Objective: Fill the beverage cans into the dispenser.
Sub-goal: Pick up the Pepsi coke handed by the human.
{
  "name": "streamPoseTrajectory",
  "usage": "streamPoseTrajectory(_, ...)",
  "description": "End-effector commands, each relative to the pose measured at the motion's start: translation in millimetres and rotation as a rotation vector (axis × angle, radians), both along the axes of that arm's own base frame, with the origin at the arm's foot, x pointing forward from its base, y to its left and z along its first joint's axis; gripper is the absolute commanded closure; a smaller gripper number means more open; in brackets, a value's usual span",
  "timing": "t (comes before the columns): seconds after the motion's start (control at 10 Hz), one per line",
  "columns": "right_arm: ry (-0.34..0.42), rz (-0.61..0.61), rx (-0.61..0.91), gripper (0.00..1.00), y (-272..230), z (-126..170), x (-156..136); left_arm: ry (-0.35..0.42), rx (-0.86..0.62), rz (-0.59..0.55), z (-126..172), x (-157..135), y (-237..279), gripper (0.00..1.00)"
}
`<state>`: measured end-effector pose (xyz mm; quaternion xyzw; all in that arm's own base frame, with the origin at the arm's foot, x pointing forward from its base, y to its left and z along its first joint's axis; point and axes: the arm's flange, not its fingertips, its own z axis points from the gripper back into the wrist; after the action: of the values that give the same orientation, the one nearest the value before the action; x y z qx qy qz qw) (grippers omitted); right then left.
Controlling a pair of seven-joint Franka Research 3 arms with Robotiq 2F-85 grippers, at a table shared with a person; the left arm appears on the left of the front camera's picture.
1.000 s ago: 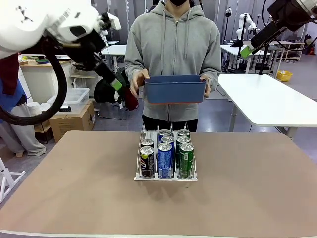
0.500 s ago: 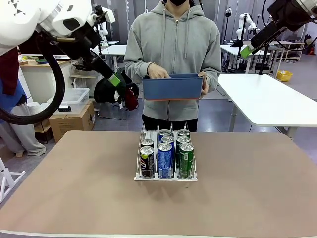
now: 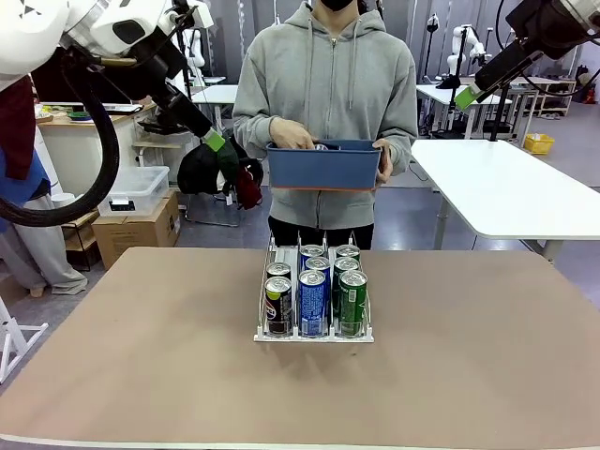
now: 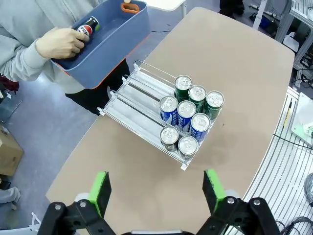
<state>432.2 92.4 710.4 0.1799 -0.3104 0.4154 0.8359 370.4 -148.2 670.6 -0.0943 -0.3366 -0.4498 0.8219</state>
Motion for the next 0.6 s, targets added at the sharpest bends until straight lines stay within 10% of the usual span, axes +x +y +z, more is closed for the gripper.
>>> streamPoseTrajectory(0.0,0.004,0.005,0.009,0.00,-1,-1,0,0.000,0.000,0.000,0,0,0,0.00)
streamPoseTrajectory(0.5,0.004,0.005,0.009,0.00,-1,-1,0,-0.050,-0.012,0.000,31,1,12,0.00)
